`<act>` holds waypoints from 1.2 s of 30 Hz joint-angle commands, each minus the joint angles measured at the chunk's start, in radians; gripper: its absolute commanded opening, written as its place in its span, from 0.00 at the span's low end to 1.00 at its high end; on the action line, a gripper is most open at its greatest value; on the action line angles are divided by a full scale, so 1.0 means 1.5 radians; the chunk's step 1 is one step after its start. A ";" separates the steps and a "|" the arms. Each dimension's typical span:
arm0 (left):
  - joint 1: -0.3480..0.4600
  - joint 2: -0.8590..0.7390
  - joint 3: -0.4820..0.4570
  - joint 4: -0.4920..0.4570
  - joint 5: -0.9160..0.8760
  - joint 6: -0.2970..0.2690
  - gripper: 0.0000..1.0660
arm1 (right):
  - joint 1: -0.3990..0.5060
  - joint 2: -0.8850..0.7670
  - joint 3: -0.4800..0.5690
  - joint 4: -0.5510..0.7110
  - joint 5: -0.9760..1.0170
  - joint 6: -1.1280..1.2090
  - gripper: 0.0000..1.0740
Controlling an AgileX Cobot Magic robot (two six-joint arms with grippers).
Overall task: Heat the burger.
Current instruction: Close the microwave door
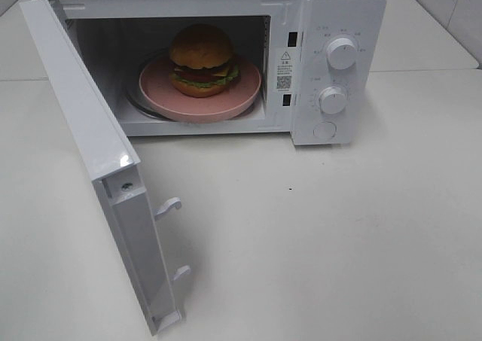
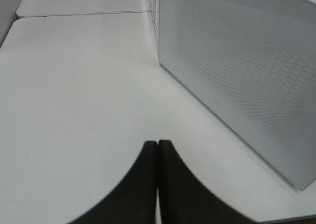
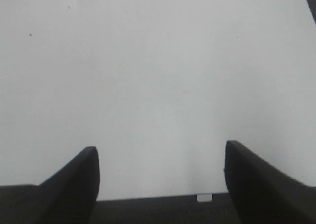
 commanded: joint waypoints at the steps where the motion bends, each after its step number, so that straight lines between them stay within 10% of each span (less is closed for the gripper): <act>1: 0.001 -0.013 0.001 -0.004 -0.010 -0.003 0.00 | -0.002 -0.045 0.002 -0.001 -0.011 0.003 0.62; 31: 0.001 0.059 -0.015 -0.050 -0.177 0.003 0.00 | -0.002 -0.181 0.026 0.063 -0.057 -0.071 0.62; 36: -0.001 0.199 -0.015 -0.080 -0.246 0.077 0.00 | -0.002 -0.181 0.026 0.063 -0.057 -0.069 0.62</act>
